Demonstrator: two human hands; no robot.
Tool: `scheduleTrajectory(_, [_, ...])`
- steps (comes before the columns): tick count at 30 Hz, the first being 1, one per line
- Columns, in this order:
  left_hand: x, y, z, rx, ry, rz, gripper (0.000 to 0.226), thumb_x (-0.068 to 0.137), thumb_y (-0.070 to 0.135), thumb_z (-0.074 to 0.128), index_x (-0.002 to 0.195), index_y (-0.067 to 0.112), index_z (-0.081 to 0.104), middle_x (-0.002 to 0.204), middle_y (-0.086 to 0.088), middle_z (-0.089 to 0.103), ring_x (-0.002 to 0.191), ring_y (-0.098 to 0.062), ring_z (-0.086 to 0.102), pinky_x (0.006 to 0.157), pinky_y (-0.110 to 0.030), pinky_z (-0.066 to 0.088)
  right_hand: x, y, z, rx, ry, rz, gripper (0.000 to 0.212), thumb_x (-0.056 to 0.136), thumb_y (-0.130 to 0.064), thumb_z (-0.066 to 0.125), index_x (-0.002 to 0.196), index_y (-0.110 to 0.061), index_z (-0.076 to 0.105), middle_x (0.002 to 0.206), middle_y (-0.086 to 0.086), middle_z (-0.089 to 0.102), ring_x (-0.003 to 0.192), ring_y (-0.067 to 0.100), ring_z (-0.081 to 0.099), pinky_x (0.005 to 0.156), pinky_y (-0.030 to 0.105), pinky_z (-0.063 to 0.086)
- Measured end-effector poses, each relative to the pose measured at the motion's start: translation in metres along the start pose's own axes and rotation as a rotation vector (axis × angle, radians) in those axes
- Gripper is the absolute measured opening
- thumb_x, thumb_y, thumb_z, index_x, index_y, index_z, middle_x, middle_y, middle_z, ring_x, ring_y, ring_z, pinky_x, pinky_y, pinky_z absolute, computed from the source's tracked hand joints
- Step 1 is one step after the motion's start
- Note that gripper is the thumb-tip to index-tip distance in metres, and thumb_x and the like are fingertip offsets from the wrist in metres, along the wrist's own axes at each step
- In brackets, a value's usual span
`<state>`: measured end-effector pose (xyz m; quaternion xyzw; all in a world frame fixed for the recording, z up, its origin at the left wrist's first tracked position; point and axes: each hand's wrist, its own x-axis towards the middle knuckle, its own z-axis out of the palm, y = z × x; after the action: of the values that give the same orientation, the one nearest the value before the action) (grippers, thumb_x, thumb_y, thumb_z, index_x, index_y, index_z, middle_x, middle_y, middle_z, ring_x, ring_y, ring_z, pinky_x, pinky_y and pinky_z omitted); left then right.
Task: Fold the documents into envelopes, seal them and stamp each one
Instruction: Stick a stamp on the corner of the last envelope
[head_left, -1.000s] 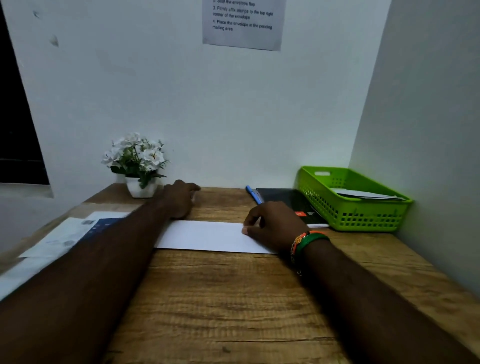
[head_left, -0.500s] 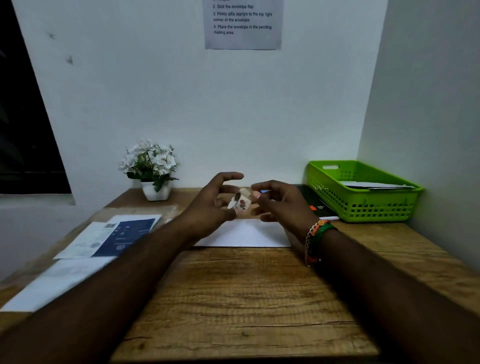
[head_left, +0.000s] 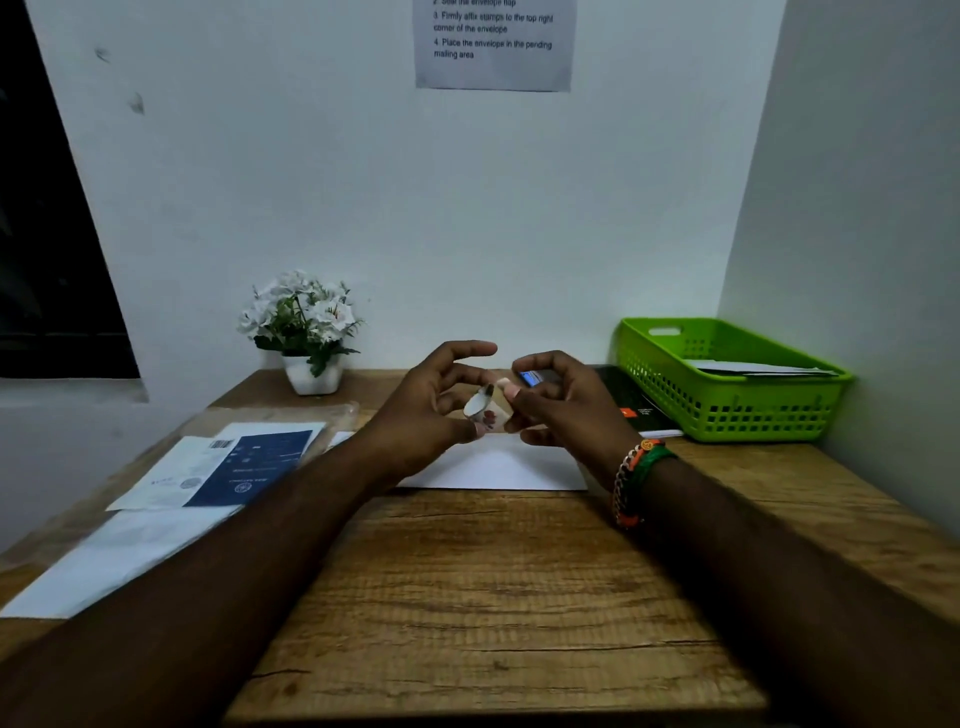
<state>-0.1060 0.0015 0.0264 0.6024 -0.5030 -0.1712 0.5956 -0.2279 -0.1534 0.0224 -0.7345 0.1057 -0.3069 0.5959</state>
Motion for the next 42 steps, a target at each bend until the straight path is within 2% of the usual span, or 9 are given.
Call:
scheduleTrajectory(8, [0.004,-0.007,0.007,0.090,0.123,-0.001,0.052,0.076,0.020,0.090,0.121,0.031,0.067,0.111,0.004,0.071,0.109,-0.016,0.069,0.100,-0.044,0.055,0.001,0.002,0.003,-0.114,0.003,-0.115,0.016,0.090,-0.020,0.072,0.094,-0.005,0.068,0.086,0.012,0.076,0.074,0.020,0.072,0.067,0.032,0.057])
scheduleTrajectory(14, [0.005,-0.009,0.005,0.161,0.170,0.033,0.047,0.073,0.012,0.090,0.115,0.020,0.070,0.104,0.007,0.071,0.102,-0.007,0.067,0.095,-0.035,0.057,0.000,-0.001,0.004,-0.238,0.029,-0.235,0.011,0.091,-0.020,0.071,0.087,-0.010,0.066,0.074,0.007,0.069,0.060,0.015,0.065,0.052,0.021,0.048])
scheduleTrajectory(17, [0.005,-0.010,0.003,0.182,0.147,0.077,0.052,0.073,0.008,0.090,0.117,0.021,0.067,0.106,0.003,0.071,0.094,-0.007,0.068,0.086,-0.030,0.057,0.003,0.000,0.001,-0.374,0.072,-0.308,0.010,0.091,-0.024,0.071,0.083,-0.020,0.066,0.072,0.001,0.069,0.059,0.011,0.060,0.055,0.030,0.050])
scheduleTrajectory(21, [0.005,-0.013,0.003,0.254,0.106,0.147,0.056,0.072,0.009,0.090,0.119,0.026,0.065,0.111,0.005,0.072,0.108,-0.010,0.067,0.091,-0.029,0.056,0.006,0.000,-0.005,-0.493,0.152,-0.359,0.011,0.089,-0.029,0.071,0.082,-0.024,0.066,0.073,-0.004,0.067,0.065,0.013,0.060,0.060,0.033,0.050])
scheduleTrajectory(25, [0.003,-0.011,0.005,0.279,0.060,0.165,0.055,0.074,0.007,0.088,0.120,0.026,0.063,0.111,0.007,0.073,0.111,-0.006,0.067,0.092,-0.019,0.052,0.010,0.001,-0.009,-0.435,0.199,-0.343,0.011,0.089,-0.032,0.069,0.082,-0.024,0.065,0.074,-0.004,0.067,0.070,0.019,0.064,0.064,0.040,0.054])
scheduleTrajectory(30, [0.005,-0.015,0.001,0.328,0.097,0.155,0.050,0.076,0.017,0.088,0.116,0.032,0.065,0.111,0.009,0.071,0.108,-0.007,0.066,0.093,-0.028,0.054,0.011,-0.005,-0.016,-0.307,0.291,-0.287,0.012,0.092,-0.021,0.068,0.083,-0.015,0.064,0.076,-0.001,0.067,0.052,0.018,0.064,0.054,0.036,0.053])
scheduleTrajectory(35, [0.036,-0.027,-0.015,0.757,0.195,0.229,0.029,0.086,0.025,0.079,0.112,0.027,0.066,0.107,0.009,0.069,0.099,-0.007,0.064,0.085,-0.028,0.052,0.015,-0.004,-0.020,-0.090,0.323,-0.142,0.002,0.092,-0.005,0.066,0.090,-0.005,0.065,0.076,0.013,0.071,0.055,0.019,0.068,0.052,0.032,0.053])
scheduleTrajectory(38, [0.078,-0.041,-0.042,1.068,0.143,0.062,0.024,0.092,0.028,0.073,0.114,0.022,0.065,0.113,0.000,0.069,0.107,-0.020,0.063,0.085,-0.032,0.047,0.020,0.005,-0.025,0.030,0.303,-0.027,0.011,0.092,-0.002,0.066,0.099,0.006,0.064,0.080,0.022,0.074,0.057,0.013,0.068,0.052,0.022,0.051])
scheduleTrajectory(42, [0.115,-0.066,-0.072,1.088,0.214,-0.115,0.020,0.091,0.030,0.074,0.105,0.016,0.069,0.113,-0.009,0.071,0.108,-0.027,0.062,0.087,-0.035,0.048,0.024,0.016,-0.025,0.046,0.236,0.044,0.013,0.091,-0.001,0.068,0.101,0.007,0.067,0.087,0.020,0.075,0.066,0.012,0.073,0.052,0.017,0.051])
